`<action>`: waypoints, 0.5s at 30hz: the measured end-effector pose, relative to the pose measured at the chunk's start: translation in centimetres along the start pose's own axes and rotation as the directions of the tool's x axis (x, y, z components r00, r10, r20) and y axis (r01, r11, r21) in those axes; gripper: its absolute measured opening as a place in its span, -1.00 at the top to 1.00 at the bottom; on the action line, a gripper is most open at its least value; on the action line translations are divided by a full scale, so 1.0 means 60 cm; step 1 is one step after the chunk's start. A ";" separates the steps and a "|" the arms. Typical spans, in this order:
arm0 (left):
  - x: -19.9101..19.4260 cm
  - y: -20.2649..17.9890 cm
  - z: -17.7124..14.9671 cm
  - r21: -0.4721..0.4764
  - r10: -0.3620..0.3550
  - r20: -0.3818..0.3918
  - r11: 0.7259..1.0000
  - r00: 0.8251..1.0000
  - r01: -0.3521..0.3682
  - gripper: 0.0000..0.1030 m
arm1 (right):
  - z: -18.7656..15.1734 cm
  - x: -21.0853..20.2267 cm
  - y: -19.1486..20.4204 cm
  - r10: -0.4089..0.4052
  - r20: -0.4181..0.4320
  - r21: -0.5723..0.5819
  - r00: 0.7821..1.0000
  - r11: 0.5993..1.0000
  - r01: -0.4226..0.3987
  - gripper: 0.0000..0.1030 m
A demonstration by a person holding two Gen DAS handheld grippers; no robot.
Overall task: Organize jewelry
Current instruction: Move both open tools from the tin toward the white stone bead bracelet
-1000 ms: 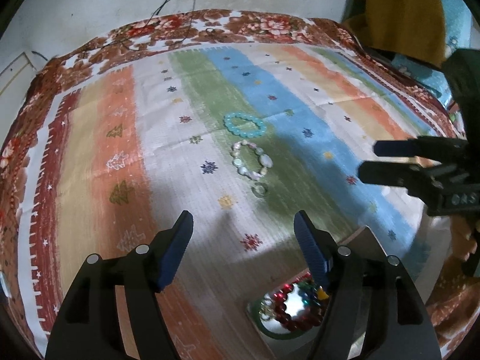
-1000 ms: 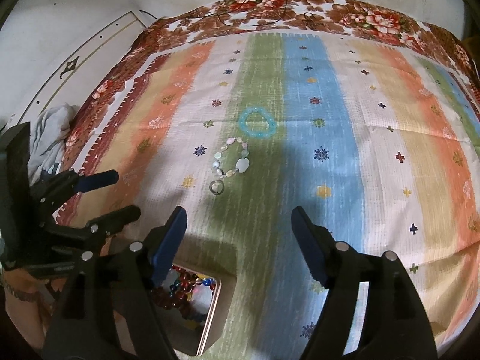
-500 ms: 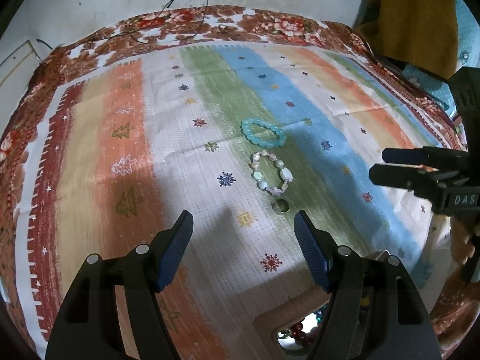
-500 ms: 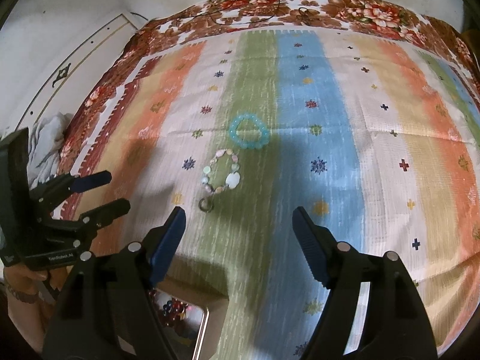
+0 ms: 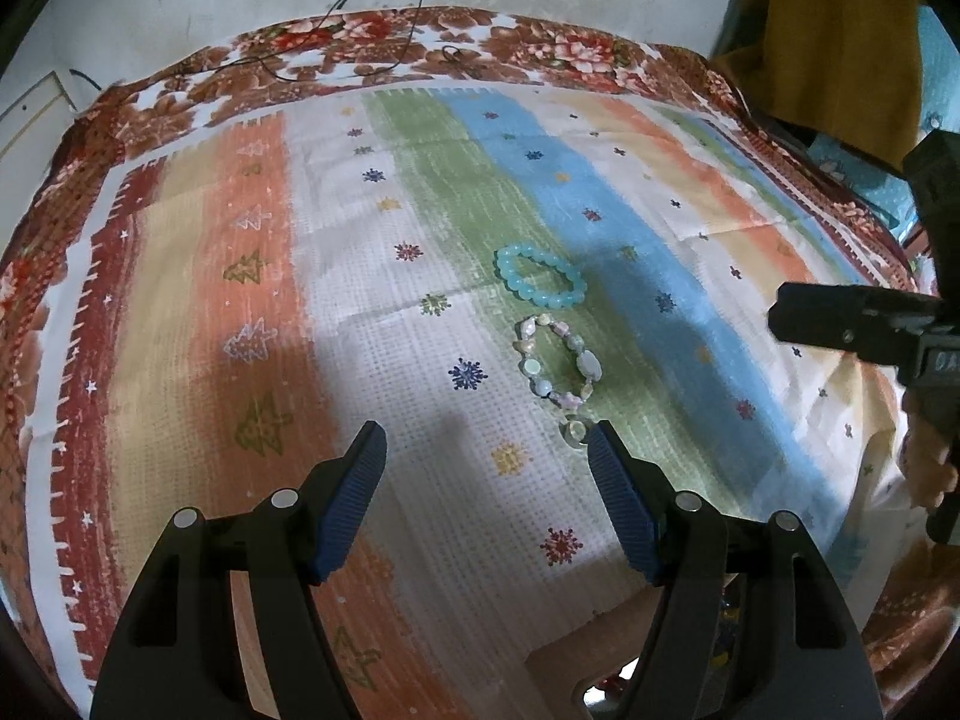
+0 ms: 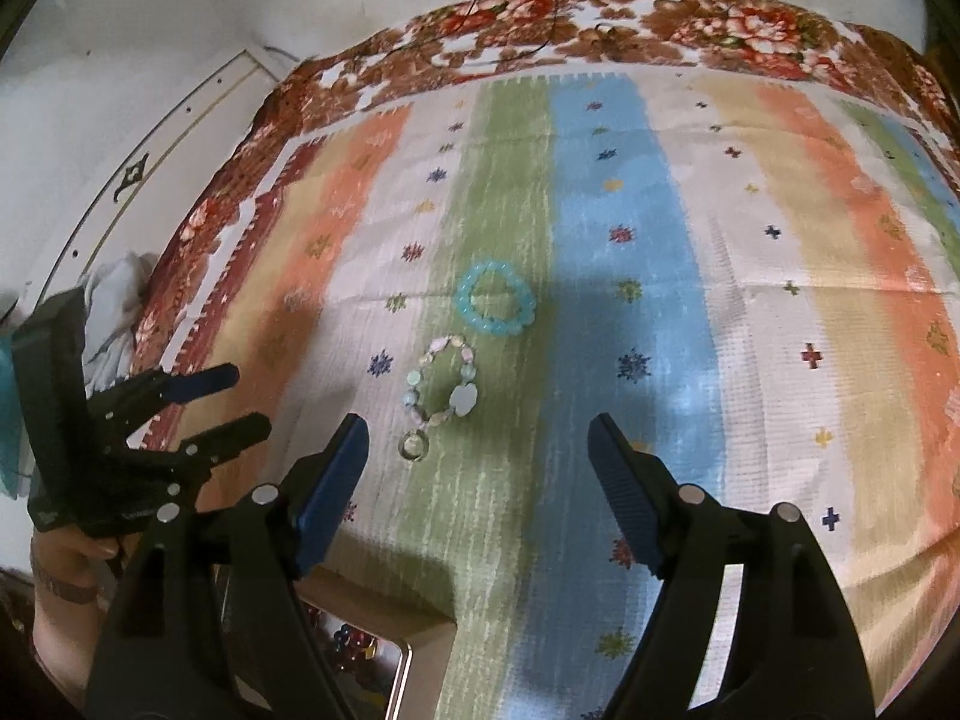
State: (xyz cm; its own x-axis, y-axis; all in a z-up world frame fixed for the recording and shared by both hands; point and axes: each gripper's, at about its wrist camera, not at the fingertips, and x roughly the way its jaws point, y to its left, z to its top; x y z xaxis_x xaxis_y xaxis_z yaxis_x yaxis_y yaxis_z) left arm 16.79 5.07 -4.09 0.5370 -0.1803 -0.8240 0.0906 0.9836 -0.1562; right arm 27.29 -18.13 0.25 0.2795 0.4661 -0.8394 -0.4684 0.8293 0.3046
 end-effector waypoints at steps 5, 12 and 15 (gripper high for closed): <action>-0.002 -0.002 0.003 0.010 -0.020 0.003 1.000 1.000 0.020 -0.36 | 0.010 0.018 0.009 0.004 -0.028 -0.041 1.000 0.999 -0.005 -0.46; 0.006 -0.002 0.012 0.039 -0.043 -0.011 0.998 0.999 0.043 -0.37 | 0.026 0.039 0.011 -0.005 -0.045 -0.086 0.999 0.996 0.001 -0.46; 0.008 0.008 0.007 0.029 -0.051 -0.019 0.998 0.999 0.051 -0.37 | 0.025 0.040 0.010 0.014 -0.053 -0.078 0.999 0.997 -0.018 -0.46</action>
State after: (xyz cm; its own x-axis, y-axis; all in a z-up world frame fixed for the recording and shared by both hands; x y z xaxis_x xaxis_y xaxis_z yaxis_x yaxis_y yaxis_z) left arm 17.42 5.44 -4.33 0.5160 -0.2302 -0.8251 0.1427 0.9729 -0.1822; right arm 28.92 -16.08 -0.91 0.2284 0.4608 -0.8576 -0.5376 0.7941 0.2835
